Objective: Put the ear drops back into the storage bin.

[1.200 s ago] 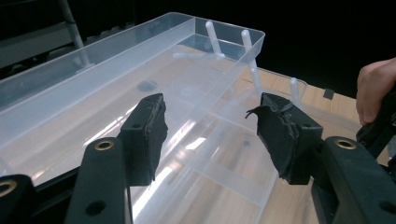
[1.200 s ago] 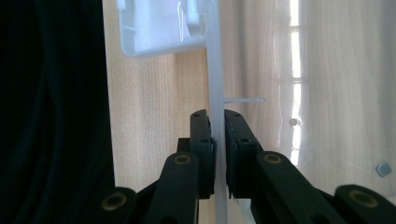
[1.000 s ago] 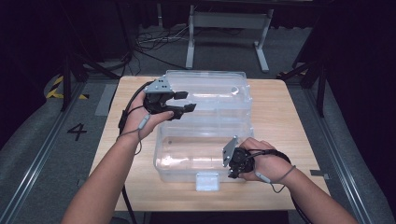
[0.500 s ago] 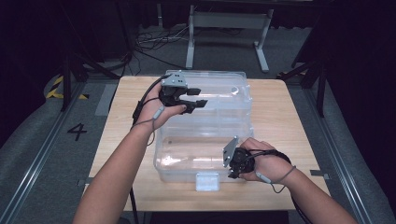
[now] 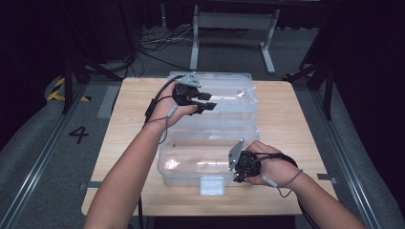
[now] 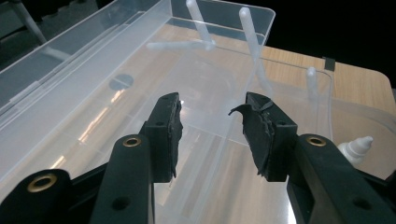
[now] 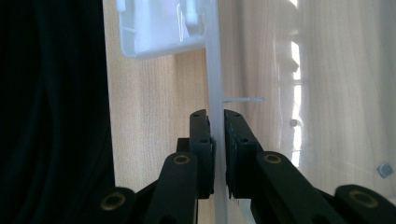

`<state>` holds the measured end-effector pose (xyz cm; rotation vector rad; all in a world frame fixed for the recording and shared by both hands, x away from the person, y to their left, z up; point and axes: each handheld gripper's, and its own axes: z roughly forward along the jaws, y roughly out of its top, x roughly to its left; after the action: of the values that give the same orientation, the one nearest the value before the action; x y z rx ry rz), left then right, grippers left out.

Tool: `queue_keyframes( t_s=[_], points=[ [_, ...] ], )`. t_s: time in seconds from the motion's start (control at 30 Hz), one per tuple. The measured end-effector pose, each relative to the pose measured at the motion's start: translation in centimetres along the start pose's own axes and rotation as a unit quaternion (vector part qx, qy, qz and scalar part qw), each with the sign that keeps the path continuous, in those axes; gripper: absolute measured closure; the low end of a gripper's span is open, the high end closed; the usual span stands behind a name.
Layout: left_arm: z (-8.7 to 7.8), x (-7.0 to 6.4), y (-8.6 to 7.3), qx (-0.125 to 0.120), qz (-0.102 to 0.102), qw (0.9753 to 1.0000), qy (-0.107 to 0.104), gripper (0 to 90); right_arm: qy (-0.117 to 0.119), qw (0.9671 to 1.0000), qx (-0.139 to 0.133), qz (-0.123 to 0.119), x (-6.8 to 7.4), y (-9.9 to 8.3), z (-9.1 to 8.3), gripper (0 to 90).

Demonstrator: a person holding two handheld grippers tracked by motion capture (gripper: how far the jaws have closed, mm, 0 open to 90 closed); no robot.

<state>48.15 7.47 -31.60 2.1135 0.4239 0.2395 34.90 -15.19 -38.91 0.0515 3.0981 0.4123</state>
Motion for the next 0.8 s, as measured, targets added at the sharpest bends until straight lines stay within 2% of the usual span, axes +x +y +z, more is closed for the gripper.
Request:
queue_keyframes(
  t_s=[0.3,0.53,0.7,0.8],
  points=[
    [0.9,0.0,0.4,0.023,0.015,0.9996,-0.004,57.6,0.0,1.0,-0.002,0.0,0.0,0.0,0.0,83.0],
    [1.7,0.0,0.6,0.052,0.044,0.9974,-0.024,67.4,0.005,1.0,-0.006,0.001,-0.1,-0.1,0.1,82.8],
    [1.7,0.1,0.6,0.047,0.032,0.9975,-0.041,73.8,0.005,1.0,-0.005,0.001,-0.1,-0.1,0.1,82.8],
    [1.7,0.2,0.5,0.046,0.036,0.9969,-0.053,80.7,0.008,0.9999,-0.01,0.003,-0.2,-0.2,0.1,82.6]
  ],
)
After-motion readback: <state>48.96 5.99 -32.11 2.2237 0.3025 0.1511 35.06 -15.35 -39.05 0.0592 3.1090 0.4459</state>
